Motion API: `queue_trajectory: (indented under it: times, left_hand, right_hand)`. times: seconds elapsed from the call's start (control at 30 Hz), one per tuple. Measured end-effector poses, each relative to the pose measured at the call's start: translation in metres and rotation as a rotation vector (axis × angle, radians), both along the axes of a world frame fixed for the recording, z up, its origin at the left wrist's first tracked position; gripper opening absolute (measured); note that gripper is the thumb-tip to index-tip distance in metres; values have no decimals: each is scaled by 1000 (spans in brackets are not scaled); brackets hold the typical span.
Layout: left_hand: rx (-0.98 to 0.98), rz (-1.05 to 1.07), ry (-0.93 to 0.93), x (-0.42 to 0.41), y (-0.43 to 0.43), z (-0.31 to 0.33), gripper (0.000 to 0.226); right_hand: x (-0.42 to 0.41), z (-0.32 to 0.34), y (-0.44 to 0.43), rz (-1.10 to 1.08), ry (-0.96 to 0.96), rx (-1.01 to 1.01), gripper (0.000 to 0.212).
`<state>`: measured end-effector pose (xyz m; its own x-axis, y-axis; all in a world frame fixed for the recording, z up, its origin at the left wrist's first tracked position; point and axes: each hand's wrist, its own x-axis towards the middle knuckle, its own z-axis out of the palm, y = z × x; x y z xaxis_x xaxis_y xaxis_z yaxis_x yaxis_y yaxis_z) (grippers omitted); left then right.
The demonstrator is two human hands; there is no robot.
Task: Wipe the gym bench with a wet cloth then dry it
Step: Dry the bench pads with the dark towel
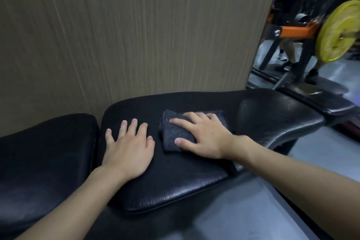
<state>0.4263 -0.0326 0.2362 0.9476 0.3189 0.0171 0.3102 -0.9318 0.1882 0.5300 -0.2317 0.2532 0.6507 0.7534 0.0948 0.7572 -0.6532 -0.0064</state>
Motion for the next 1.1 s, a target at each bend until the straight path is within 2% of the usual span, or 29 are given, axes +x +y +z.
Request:
queue_trajectory:
  times: [0.23, 0.4, 0.57, 0.77, 0.97, 1.1]
  left_hand:
    - [21, -32, -7, -9, -2, 4, 56]
    - [13, -51, -47, -11, -1, 2, 55]
    - [15, -110, -70, -6, -4, 7, 52]
    - [-21, -58, -50, 4, -22, 23, 50]
    - [72, -105, 21, 8, -57, 24, 63]
    - [33, -76, 51, 15, -87, 22, 69]
  right_hand:
    - [-66, 7, -33, -9, 14, -44, 72]
    - [-66, 7, -37, 40, -2, -20, 68]
    - [-17, -3, -18, 36, -40, 6, 68]
    - [62, -6, 9, 46, -23, 36, 73]
    - [139, -9, 36, 56, -25, 45, 64]
    - [175, -6, 53, 56, -1, 27, 64]
